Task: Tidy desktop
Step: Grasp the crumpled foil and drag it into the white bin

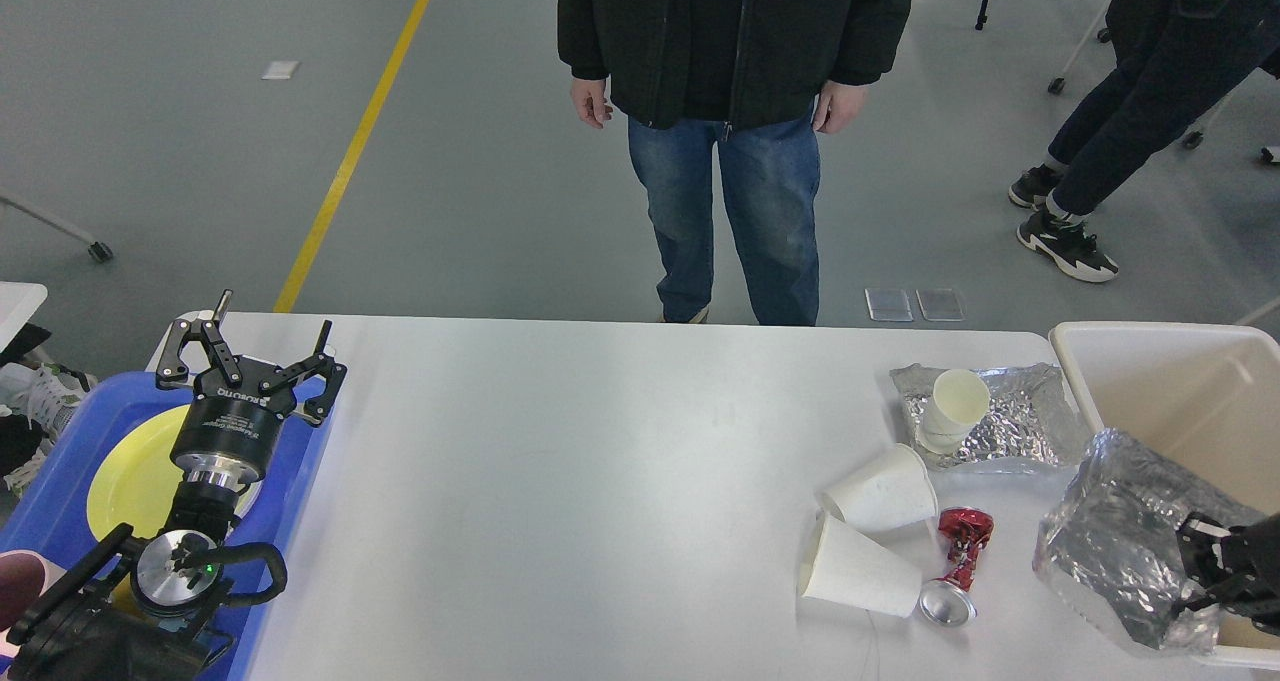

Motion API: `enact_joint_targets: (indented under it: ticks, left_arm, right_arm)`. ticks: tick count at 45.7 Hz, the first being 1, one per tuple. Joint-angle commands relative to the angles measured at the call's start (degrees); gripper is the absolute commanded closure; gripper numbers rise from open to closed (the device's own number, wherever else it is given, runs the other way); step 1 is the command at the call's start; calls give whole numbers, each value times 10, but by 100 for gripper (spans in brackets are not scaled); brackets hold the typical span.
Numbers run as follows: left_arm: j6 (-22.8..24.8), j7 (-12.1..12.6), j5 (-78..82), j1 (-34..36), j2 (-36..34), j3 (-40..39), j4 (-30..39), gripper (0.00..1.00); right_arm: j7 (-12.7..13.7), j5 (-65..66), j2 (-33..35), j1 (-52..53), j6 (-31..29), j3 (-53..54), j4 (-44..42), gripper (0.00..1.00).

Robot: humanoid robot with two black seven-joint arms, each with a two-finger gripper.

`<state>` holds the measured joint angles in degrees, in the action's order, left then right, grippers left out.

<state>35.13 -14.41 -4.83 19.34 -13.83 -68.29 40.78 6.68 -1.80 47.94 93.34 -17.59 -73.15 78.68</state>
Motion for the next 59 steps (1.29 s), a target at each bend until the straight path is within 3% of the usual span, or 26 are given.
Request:
enact_joint_targets:
  ticks: [1, 15, 23, 32, 39, 47, 57, 59]
  left_arm:
    - [0, 0, 0, 0, -1, 0, 0, 4]
    - [-1, 0, 0, 1, -1, 0, 0, 4]
    - [-1, 0, 0, 1, -1, 0, 0, 4]
    - [0, 0, 0, 1, -1, -1, 0, 4]
    - [0, 0, 0, 1, 0, 0, 0, 4]
    - [0, 0, 0, 1, 0, 0, 0, 4]
    - [0, 0, 0, 1, -1, 0, 0, 4]
    - [0, 0, 0, 1, -1, 0, 0, 4]
  right_arm:
    - [16, -12, -34, 146, -34, -95, 53, 100]
    - [26, -94, -153, 342, -146, -189, 116, 100]
    - [27, -116, -209, 442, -149, -198, 179, 100]
    - [33, -139, -195, 441, -125, -201, 174, 100]
    - [32, -137, -122, 378, -20, -212, 139, 100]
    - [30, -133, -52, 249, 17, -184, 17, 100]
    - [26, -132, -8, 5, 123, -50, -141, 100]
    - [27, -133, -9, -108, 137, 24, -223, 100]
